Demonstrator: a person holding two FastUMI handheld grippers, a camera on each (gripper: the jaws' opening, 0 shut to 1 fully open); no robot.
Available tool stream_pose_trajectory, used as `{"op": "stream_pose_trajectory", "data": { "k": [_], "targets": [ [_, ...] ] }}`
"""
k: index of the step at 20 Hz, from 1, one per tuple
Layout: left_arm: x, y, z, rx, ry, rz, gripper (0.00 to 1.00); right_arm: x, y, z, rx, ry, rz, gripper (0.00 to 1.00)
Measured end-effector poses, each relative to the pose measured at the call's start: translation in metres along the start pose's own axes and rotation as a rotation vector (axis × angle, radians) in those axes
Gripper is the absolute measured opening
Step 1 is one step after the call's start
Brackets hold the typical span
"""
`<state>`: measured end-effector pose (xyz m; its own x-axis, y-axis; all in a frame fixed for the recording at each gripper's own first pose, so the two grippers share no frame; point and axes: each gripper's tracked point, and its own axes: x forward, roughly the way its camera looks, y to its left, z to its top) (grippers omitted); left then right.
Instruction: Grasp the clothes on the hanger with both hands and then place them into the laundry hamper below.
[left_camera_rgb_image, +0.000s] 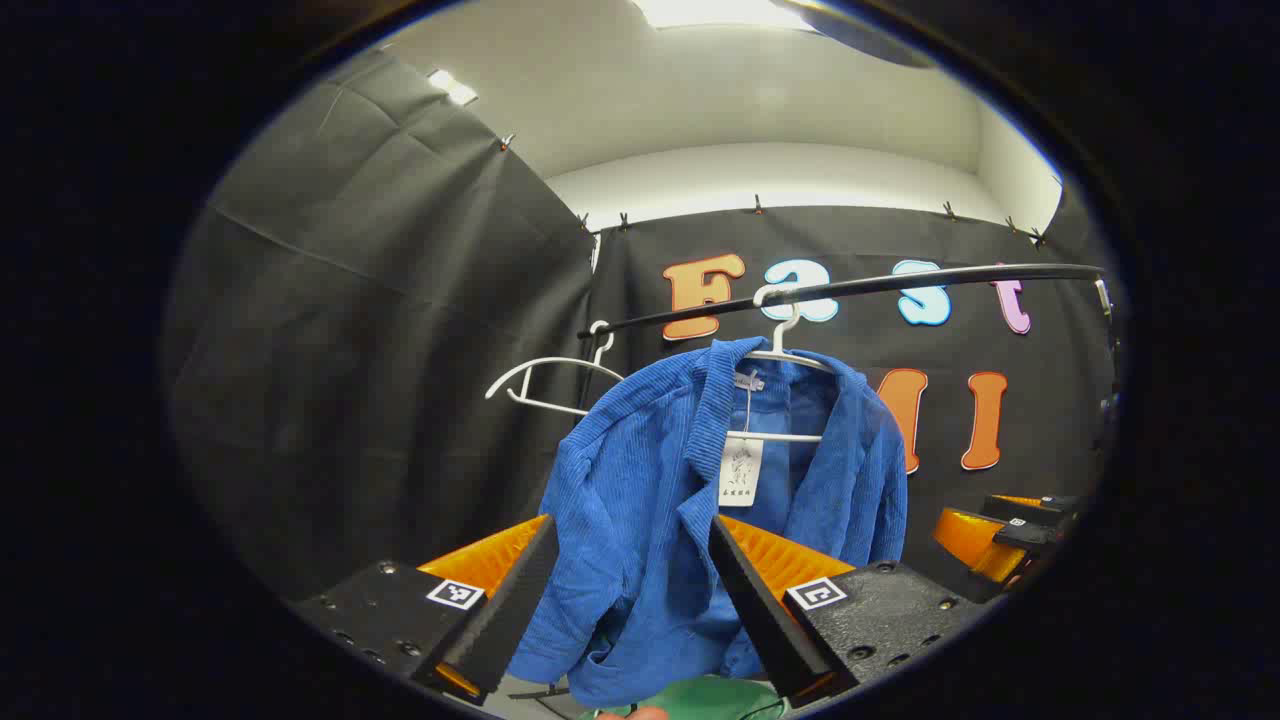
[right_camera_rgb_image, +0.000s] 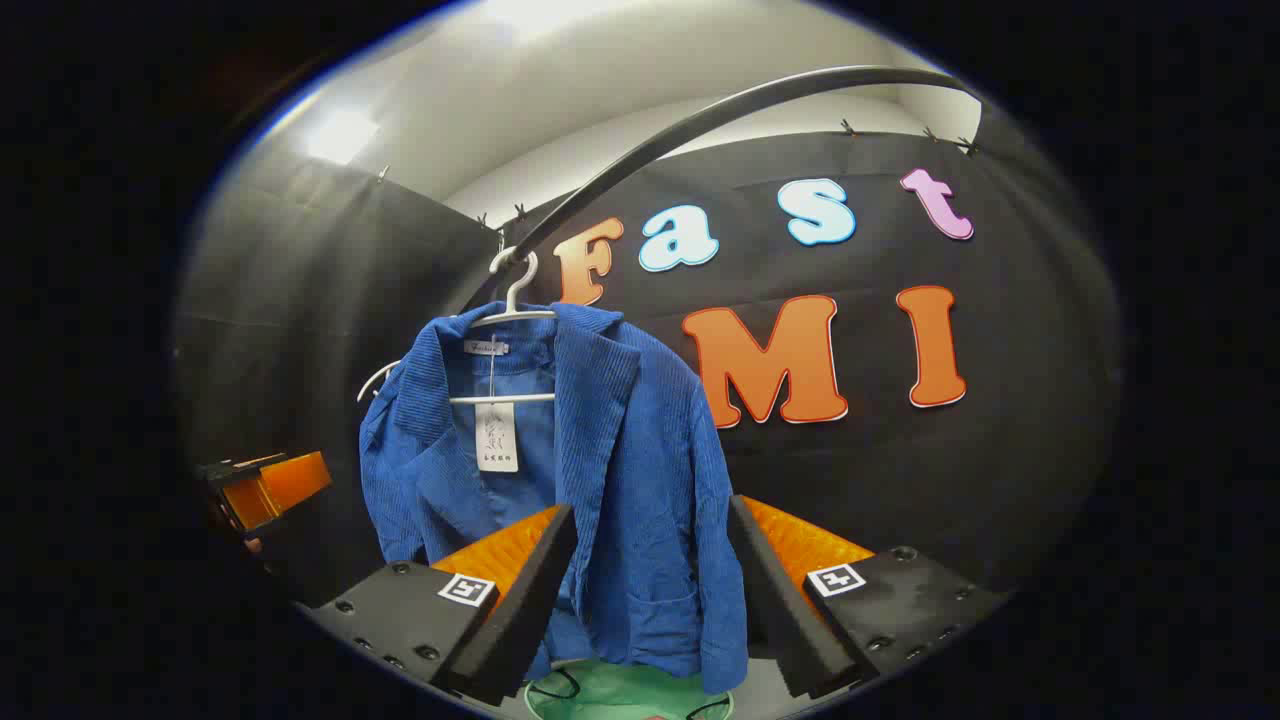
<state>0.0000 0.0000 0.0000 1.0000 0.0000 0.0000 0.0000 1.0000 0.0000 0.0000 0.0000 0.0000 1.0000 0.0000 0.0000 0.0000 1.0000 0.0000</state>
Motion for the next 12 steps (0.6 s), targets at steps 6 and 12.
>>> {"op": "stream_pose_trajectory", "data": {
  "k": [6,12],
  "targets": [
    [0.005,-0.018,0.001,0.014,0.007,0.007,0.95,0.008,0.006,0.002,-0.002,-0.015,0.034,0.98],
    [0.002,-0.034,-0.005,-0.005,0.026,0.006,0.95,0.019,0.000,0.001,0.040,-0.005,0.030,0.98]
  ]
}}
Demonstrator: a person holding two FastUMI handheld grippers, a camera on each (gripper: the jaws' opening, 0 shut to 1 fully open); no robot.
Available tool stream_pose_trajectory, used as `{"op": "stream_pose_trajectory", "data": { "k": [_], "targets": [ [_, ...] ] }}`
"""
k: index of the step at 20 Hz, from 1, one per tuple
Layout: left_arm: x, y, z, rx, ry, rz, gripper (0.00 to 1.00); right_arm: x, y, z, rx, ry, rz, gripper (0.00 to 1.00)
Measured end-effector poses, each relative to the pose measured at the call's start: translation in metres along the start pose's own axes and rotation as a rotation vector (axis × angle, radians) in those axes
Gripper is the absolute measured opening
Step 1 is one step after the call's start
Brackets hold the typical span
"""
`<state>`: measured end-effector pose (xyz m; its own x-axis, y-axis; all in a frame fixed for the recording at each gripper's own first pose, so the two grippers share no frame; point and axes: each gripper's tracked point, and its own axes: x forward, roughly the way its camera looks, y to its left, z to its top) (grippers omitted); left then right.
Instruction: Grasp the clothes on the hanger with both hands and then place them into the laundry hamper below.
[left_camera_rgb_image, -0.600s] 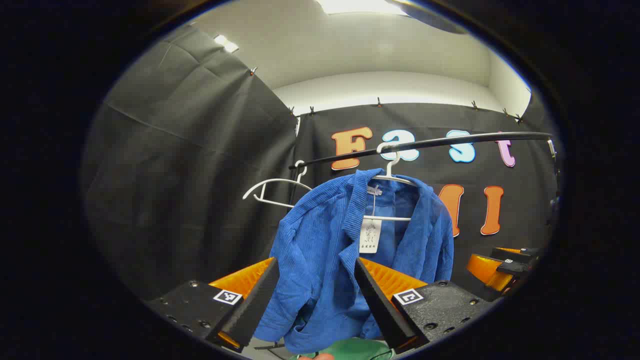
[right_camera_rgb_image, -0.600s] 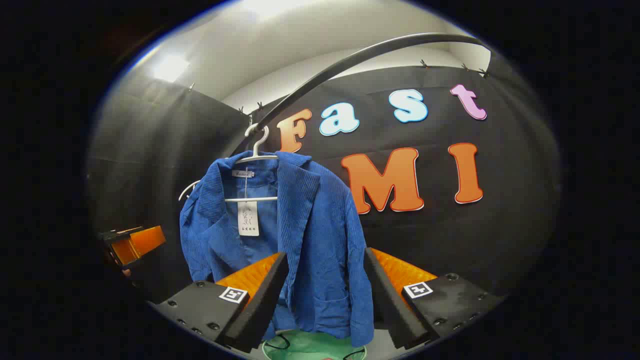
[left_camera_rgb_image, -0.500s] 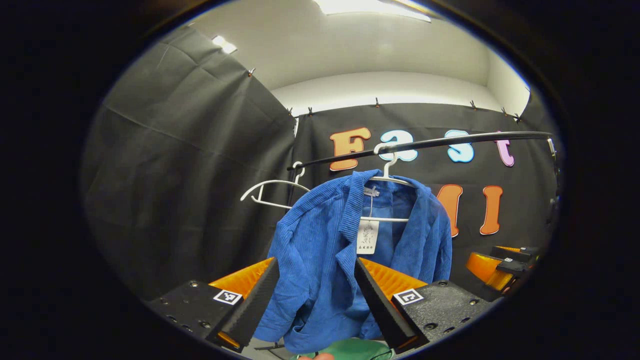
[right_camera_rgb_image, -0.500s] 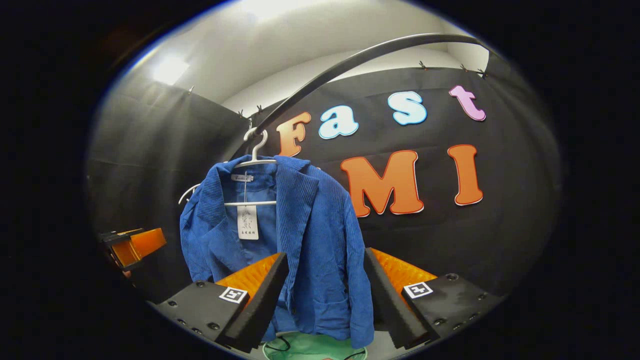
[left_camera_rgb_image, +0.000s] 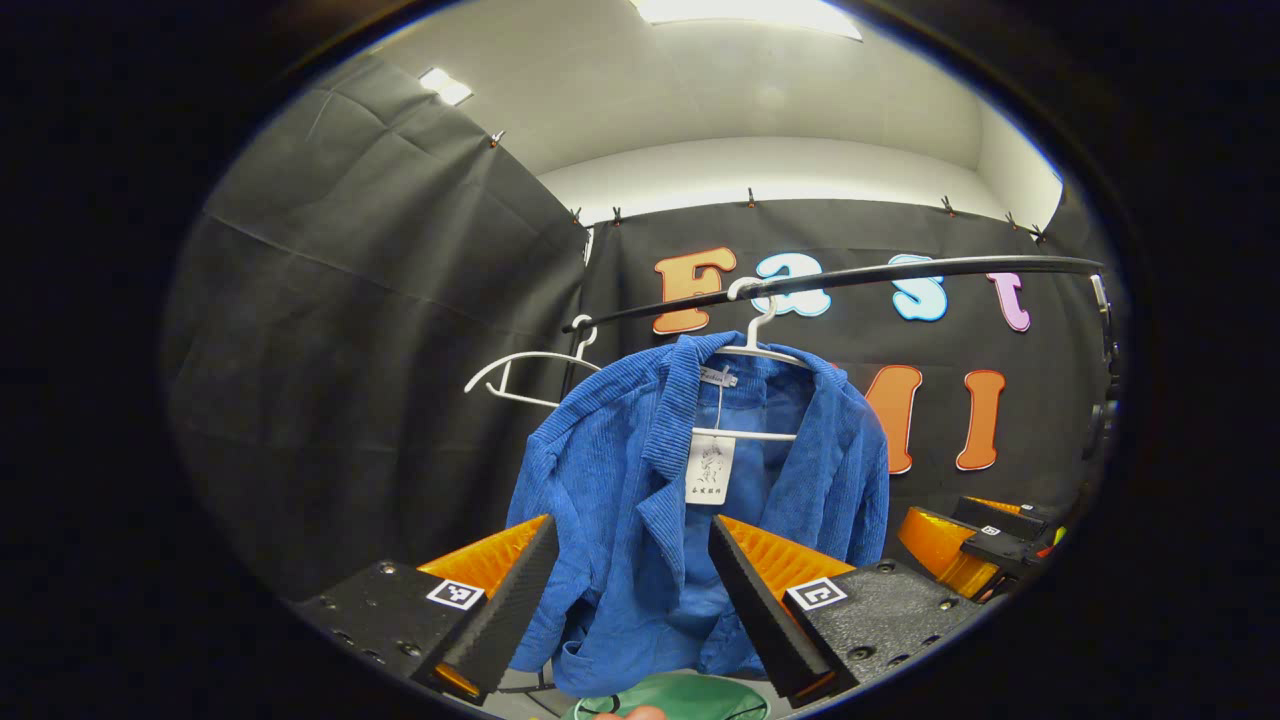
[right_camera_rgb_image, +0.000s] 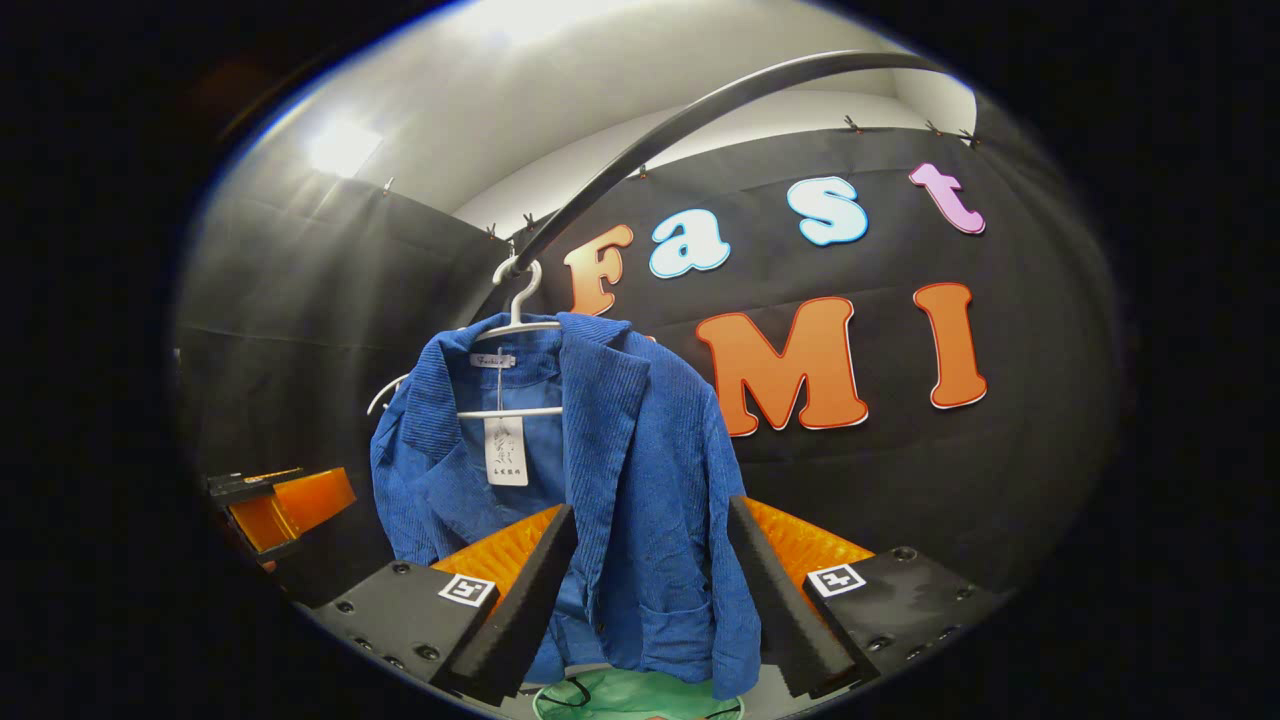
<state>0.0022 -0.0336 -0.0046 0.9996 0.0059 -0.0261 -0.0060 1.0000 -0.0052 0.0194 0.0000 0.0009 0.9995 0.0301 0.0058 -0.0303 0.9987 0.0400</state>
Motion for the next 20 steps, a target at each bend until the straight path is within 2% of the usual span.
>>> {"op": "stream_pose_trajectory", "data": {
  "k": [2,3,5,6,8,10,15,20],
  "targets": [
    [0.001,-0.003,0.003,0.001,-0.004,0.002,0.92,0.004,0.002,-0.003,0.021,0.007,0.005,0.98],
    [0.001,-0.003,0.005,0.002,-0.010,0.003,0.95,0.005,0.000,-0.004,0.024,0.007,0.003,0.98],
    [0.002,-0.003,0.009,0.003,-0.025,0.006,0.95,0.007,-0.003,-0.001,0.012,-0.009,-0.004,0.98],
    [0.003,-0.002,0.009,0.004,-0.027,0.011,0.92,0.007,-0.001,0.001,0.008,-0.015,-0.003,0.98],
    [0.003,0.000,0.007,0.008,-0.022,0.015,0.98,0.008,0.003,0.004,0.004,-0.024,0.009,0.98],
    [0.004,0.002,0.009,0.010,-0.030,0.020,0.95,0.009,0.005,0.007,-0.004,-0.037,0.016,0.98],
    [0.004,0.022,0.008,-0.008,-0.038,0.053,0.95,0.009,0.022,0.015,-0.028,-0.077,0.050,0.98],
    [0.005,0.036,0.007,0.020,-0.052,0.063,0.92,0.019,0.039,0.009,-0.098,-0.037,0.111,0.98]
  ]
}}
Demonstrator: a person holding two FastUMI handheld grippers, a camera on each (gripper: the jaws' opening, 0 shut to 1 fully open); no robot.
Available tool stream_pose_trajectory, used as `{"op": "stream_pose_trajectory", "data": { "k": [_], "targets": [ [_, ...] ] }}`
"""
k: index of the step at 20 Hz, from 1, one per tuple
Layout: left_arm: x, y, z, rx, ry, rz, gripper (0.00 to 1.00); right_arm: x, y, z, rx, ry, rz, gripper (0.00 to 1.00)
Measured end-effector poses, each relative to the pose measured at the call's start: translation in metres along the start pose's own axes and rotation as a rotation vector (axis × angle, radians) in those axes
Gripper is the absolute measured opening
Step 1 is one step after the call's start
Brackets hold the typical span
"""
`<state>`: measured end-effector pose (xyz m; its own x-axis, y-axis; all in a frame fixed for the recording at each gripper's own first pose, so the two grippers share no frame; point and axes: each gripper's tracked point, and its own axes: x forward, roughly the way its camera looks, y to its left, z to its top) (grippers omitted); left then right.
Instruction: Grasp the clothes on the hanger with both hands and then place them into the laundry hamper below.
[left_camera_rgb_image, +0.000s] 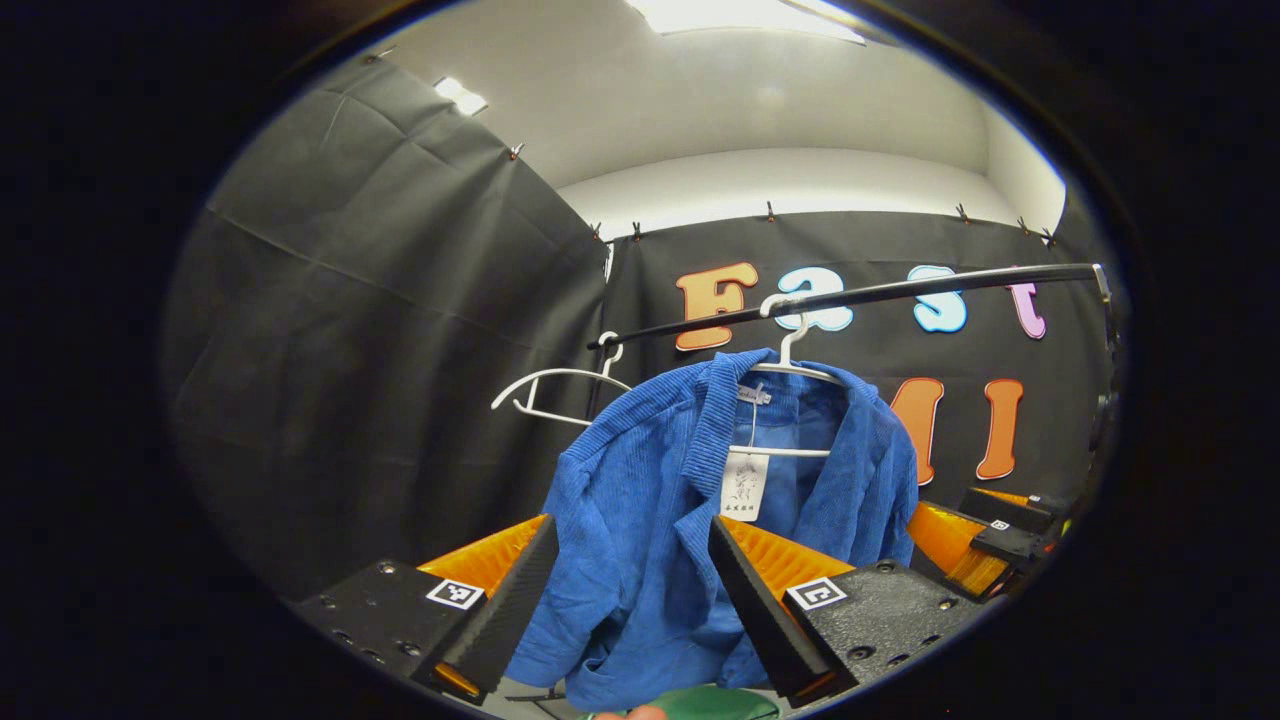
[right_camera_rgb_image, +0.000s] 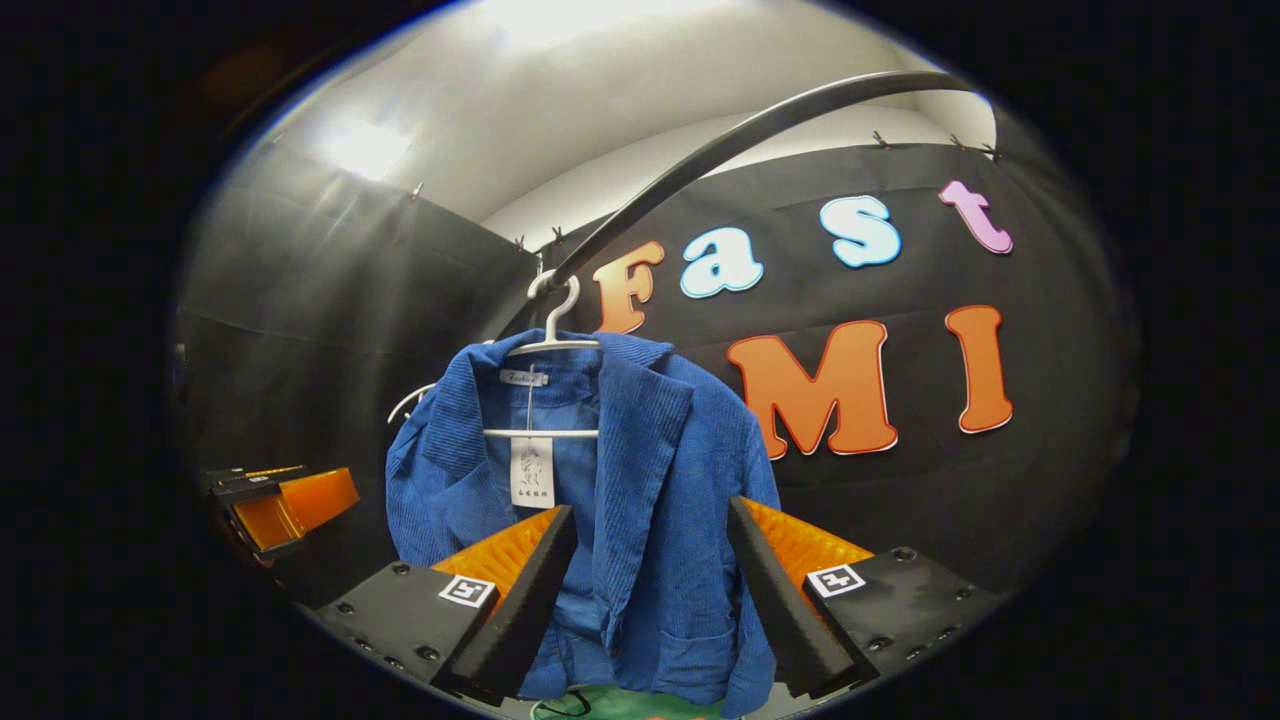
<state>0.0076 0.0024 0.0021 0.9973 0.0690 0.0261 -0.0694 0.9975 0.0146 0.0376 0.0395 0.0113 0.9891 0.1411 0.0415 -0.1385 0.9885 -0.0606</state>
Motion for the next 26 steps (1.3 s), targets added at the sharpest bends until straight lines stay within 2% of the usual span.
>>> {"op": "stream_pose_trajectory", "data": {
  "k": [1,5,6,9,12,15,16,18,19,20,22,23,24,26],
  "targets": [
    [-0.002,0.001,-0.004,0.007,0.007,-0.002,0.95,0.005,-0.001,-0.002,-0.017,0.009,-0.002,0.98],
    [-0.009,0.006,-0.014,0.010,0.028,-0.009,0.92,0.033,0.006,-0.017,-0.006,0.054,0.004,0.99],
    [-0.012,0.007,-0.013,0.011,0.030,-0.005,0.95,0.041,0.008,-0.020,-0.001,0.069,0.004,0.99],
    [-0.017,0.013,-0.012,0.013,0.030,0.001,0.95,0.070,0.017,-0.028,0.019,0.075,0.012,0.99],
    [-0.021,0.020,-0.010,0.025,0.028,0.014,0.95,0.101,0.019,-0.049,-0.021,0.108,-0.024,0.99],
    [-0.026,0.026,-0.009,0.027,0.031,0.027,0.95,0.127,0.010,-0.071,-0.039,0.142,-0.095,0.99],
    [-0.029,0.028,-0.009,0.031,0.032,0.033,0.95,0.135,0.008,-0.077,-0.037,0.153,-0.110,0.94],
    [-0.034,0.034,-0.009,0.038,0.028,0.048,0.95,0.146,0.000,-0.087,-0.039,0.172,-0.141,0.98],
    [-0.036,0.038,-0.008,0.038,0.025,0.055,0.95,0.148,-0.001,-0.092,-0.030,0.186,-0.127,0.98],
    [-0.038,0.040,-0.008,0.036,0.025,0.058,0.95,0.146,-0.010,-0.096,-0.028,0.205,-0.148,0.94],
    [-0.039,0.041,-0.012,0.025,0.033,0.055,0.95,0.137,-0.026,-0.097,-0.003,0.221,-0.167,0.43],
    [-0.038,0.041,-0.016,0.017,0.041,0.049,0.95,0.131,-0.022,-0.094,0.034,0.203,-0.125,0.18],
    [-0.036,0.038,-0.019,0.009,0.050,0.038,0.92,0.123,-0.012,-0.082,0.066,0.177,-0.068,0.20],
    [-0.029,0.029,-0.029,-0.008,0.070,0.006,0.92,0.104,-0.015,-0.062,0.050,0.133,-0.043,0.18]
  ]
}}
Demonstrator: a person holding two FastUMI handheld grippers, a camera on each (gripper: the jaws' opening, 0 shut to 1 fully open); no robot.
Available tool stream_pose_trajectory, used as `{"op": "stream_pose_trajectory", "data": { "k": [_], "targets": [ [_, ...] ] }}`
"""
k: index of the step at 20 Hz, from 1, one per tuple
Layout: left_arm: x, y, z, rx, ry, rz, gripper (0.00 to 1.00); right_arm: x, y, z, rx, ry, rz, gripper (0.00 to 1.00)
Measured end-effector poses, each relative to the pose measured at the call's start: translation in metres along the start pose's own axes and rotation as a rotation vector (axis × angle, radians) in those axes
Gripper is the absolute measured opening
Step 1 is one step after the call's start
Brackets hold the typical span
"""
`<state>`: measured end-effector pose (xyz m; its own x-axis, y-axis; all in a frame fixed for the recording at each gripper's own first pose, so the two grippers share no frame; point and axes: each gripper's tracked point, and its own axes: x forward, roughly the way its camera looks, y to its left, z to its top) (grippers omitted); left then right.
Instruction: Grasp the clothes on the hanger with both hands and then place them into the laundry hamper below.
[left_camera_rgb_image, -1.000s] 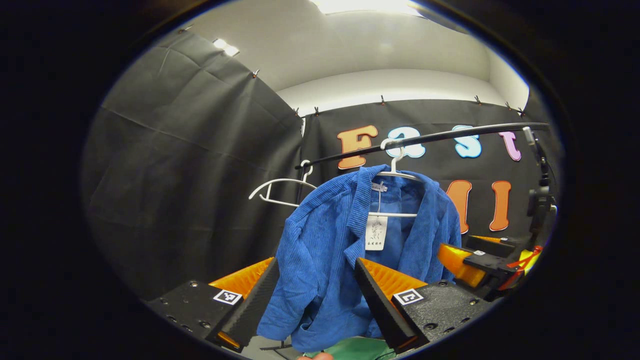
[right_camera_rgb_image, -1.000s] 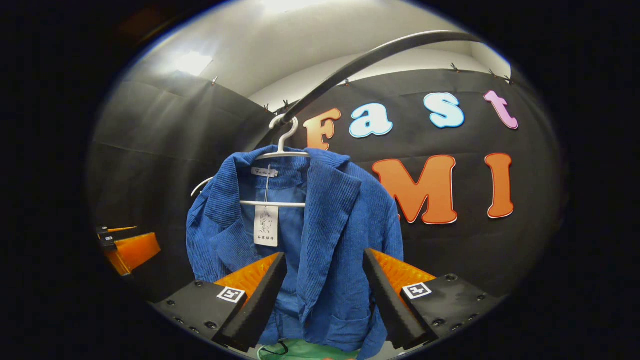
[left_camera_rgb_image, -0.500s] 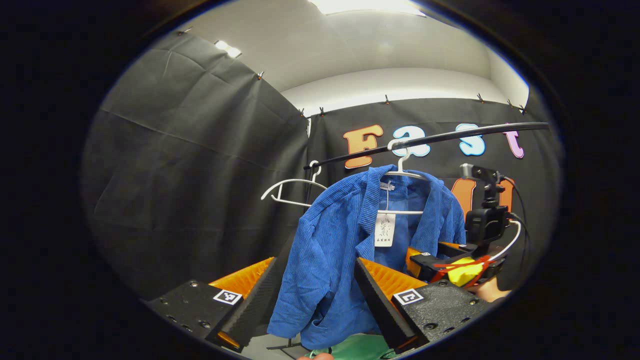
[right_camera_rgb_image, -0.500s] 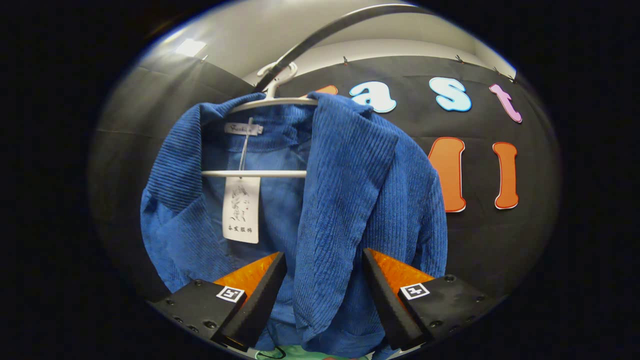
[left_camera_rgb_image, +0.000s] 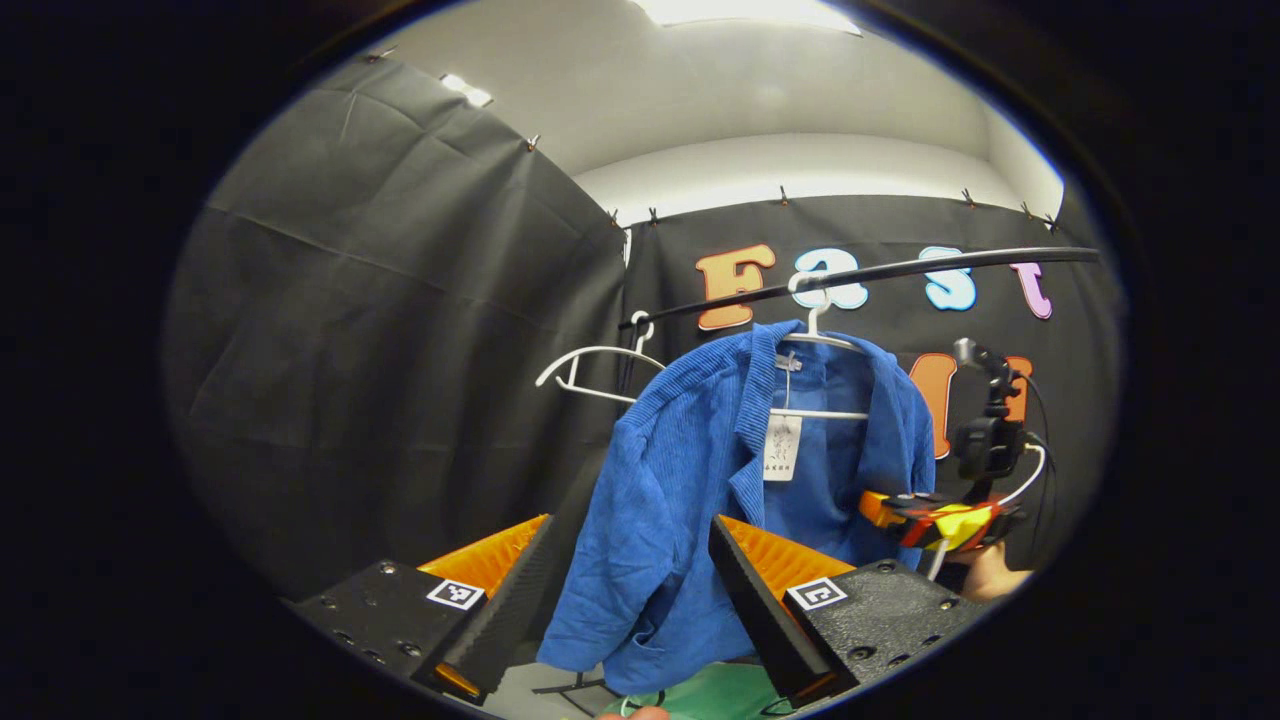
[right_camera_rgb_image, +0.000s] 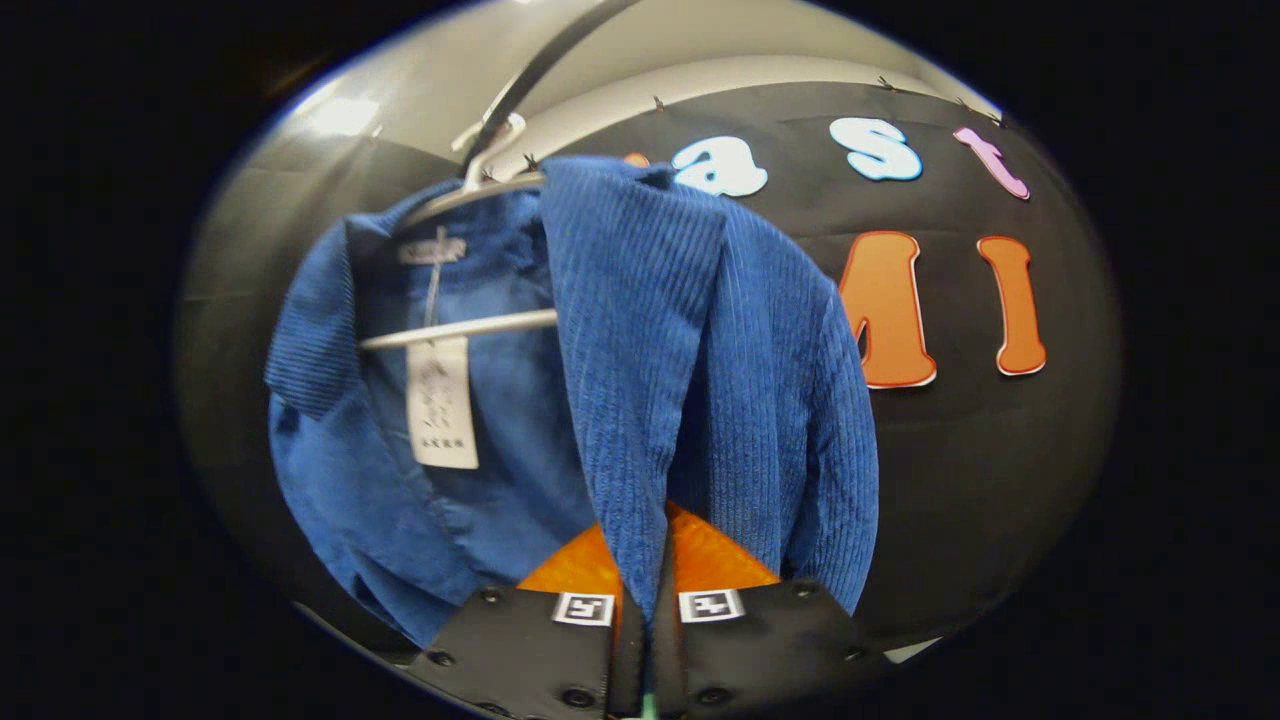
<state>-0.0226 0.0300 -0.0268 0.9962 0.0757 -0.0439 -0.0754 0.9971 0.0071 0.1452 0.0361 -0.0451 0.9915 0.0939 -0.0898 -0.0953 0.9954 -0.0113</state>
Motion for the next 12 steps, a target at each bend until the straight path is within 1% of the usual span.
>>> {"op": "stream_pose_trajectory", "data": {
  "k": [1,2,3,4,8,12],
  "targets": [
    [0.006,-0.006,-0.005,-0.009,0.010,-0.021,0.92,-0.012,0.000,0.010,-0.022,-0.023,0.022,0.16],
    [0.013,-0.014,-0.010,-0.020,0.021,-0.044,0.92,-0.023,0.002,0.021,-0.045,-0.047,0.032,0.10],
    [0.020,-0.023,-0.016,-0.032,0.032,-0.069,0.92,-0.035,-0.001,0.034,-0.069,-0.075,0.026,0.16],
    [0.027,-0.032,-0.022,-0.042,0.043,-0.093,0.92,-0.048,-0.004,0.048,-0.092,-0.103,0.020,0.10],
    [0.057,-0.064,-0.043,-0.083,0.083,-0.164,0.92,-0.094,-0.009,0.096,-0.125,-0.207,0.022,0.10],
    [0.092,-0.095,-0.057,-0.123,0.098,-0.207,0.92,-0.130,-0.007,0.136,-0.160,-0.272,0.042,0.10]
  ]
}}
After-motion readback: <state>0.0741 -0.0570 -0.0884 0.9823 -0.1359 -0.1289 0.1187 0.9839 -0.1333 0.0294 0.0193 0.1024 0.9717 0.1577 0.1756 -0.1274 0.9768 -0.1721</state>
